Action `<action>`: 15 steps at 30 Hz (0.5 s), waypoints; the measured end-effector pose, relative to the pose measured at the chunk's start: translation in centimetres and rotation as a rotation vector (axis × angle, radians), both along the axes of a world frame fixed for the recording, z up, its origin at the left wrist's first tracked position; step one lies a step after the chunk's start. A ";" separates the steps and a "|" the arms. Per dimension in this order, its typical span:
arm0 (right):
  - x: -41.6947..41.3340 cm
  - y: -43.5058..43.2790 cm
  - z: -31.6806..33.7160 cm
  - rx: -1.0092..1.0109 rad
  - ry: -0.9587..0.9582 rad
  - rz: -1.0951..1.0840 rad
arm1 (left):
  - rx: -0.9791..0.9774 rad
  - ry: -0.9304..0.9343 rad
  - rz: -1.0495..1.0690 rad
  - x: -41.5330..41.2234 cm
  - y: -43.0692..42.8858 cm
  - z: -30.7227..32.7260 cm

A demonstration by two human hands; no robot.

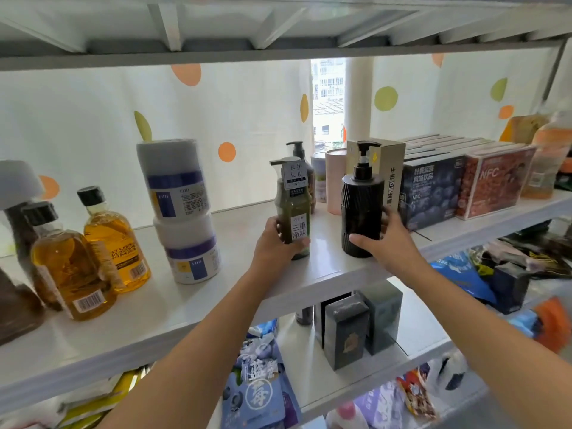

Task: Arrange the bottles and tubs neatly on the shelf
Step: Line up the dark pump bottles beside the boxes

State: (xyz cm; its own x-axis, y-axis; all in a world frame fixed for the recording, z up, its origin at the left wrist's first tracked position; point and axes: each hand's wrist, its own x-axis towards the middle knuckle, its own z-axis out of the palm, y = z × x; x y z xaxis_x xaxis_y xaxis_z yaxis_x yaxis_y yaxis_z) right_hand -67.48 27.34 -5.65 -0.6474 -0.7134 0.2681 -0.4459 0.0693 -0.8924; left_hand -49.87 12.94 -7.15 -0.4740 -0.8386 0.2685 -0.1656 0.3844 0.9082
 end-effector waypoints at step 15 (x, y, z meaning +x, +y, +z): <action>-1.1 -3.0 0.4 0.058 -0.001 0.241 | 0.000 -0.084 -0.008 0.1 0.8 1.3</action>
